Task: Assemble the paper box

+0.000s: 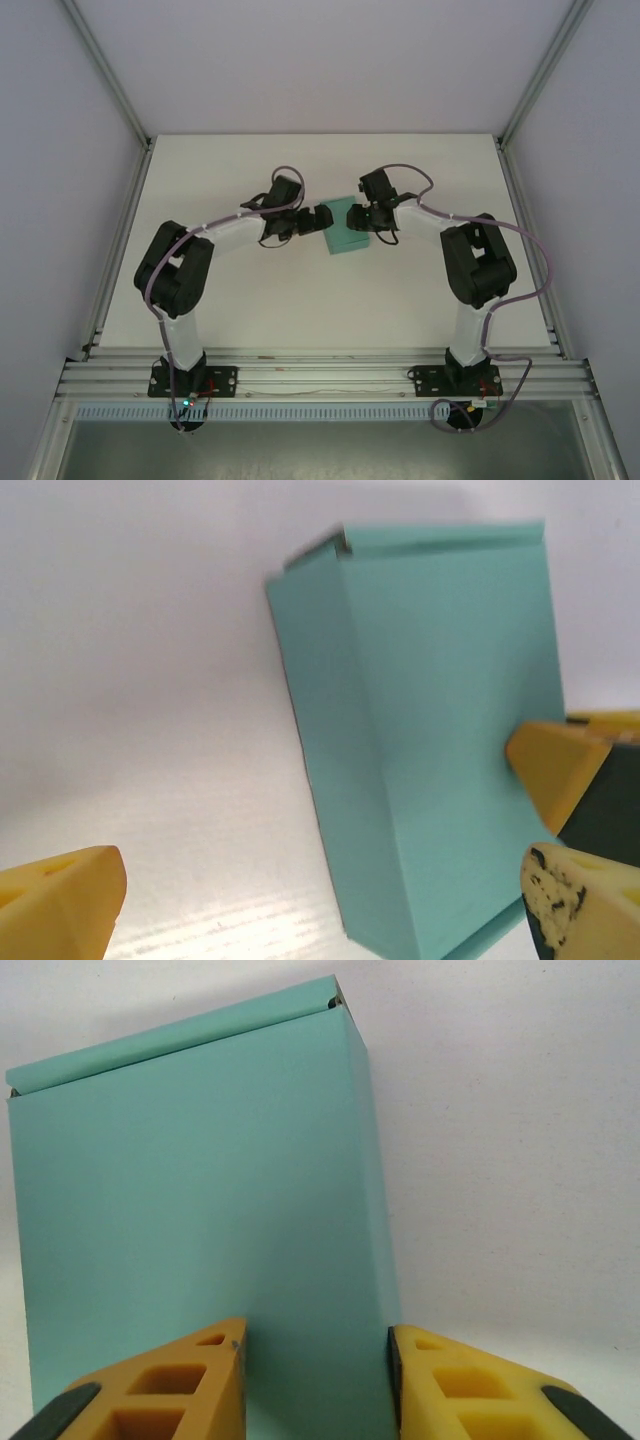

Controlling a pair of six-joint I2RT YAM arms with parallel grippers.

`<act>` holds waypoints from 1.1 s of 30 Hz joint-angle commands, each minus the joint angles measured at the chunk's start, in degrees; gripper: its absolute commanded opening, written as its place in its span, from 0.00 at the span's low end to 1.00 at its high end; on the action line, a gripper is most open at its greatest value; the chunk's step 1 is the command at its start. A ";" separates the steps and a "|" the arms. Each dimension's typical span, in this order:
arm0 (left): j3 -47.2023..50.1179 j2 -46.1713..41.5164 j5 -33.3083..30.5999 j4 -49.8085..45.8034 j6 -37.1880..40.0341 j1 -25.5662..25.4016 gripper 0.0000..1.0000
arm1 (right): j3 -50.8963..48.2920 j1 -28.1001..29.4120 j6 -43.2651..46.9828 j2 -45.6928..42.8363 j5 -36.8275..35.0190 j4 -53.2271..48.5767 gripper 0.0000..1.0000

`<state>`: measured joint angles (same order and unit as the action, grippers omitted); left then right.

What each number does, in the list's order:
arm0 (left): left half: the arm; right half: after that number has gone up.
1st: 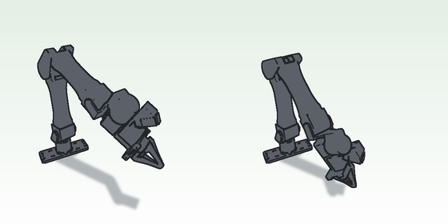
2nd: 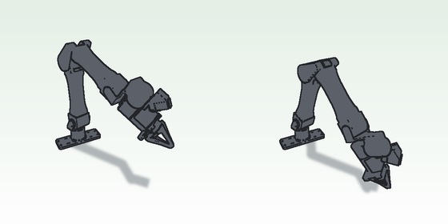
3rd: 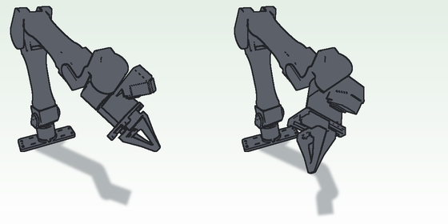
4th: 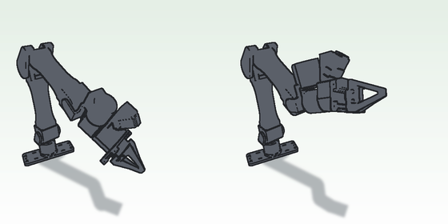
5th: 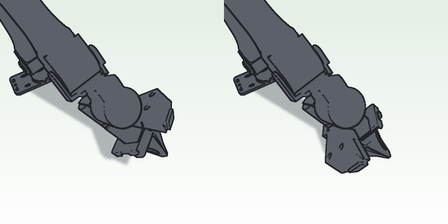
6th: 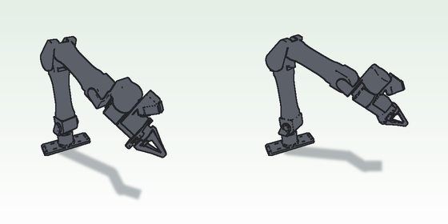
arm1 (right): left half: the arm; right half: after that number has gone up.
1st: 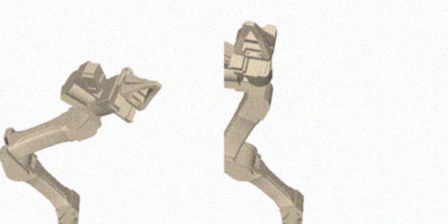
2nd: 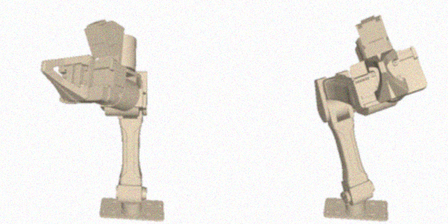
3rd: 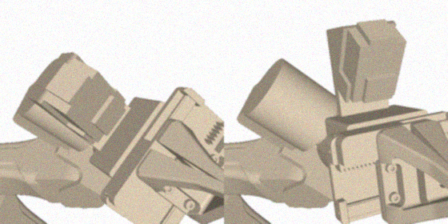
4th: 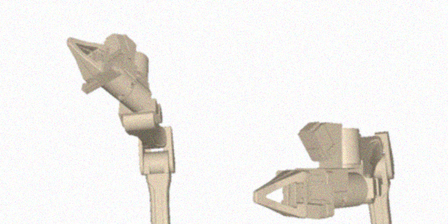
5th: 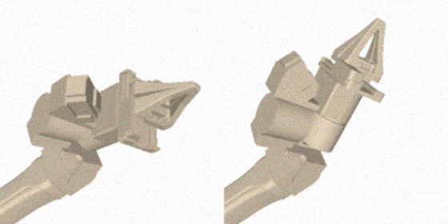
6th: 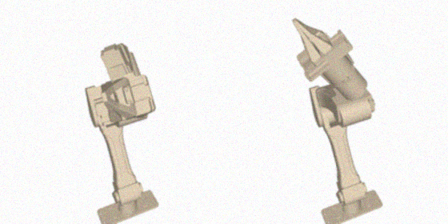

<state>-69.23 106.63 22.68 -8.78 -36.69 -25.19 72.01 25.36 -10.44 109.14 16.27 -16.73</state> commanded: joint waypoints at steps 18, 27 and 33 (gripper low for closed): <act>-11.78 16.72 8.54 3.79 -0.78 1.39 0.41 | -1.96 0.57 3.29 5.18 -3.54 -11.27 0.34; -7.00 17.13 8.58 7.63 -3.74 0.58 0.06 | -1.86 0.48 3.56 5.65 -3.85 -10.84 0.33; -5.63 15.16 7.19 7.35 -3.91 0.39 0.00 | -1.36 0.23 3.58 5.20 -4.06 -10.57 0.34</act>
<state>-77.08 120.46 31.16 2.26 -40.69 -23.53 72.79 25.32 -9.41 109.65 15.29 -17.39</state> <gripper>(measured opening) 0.171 0.339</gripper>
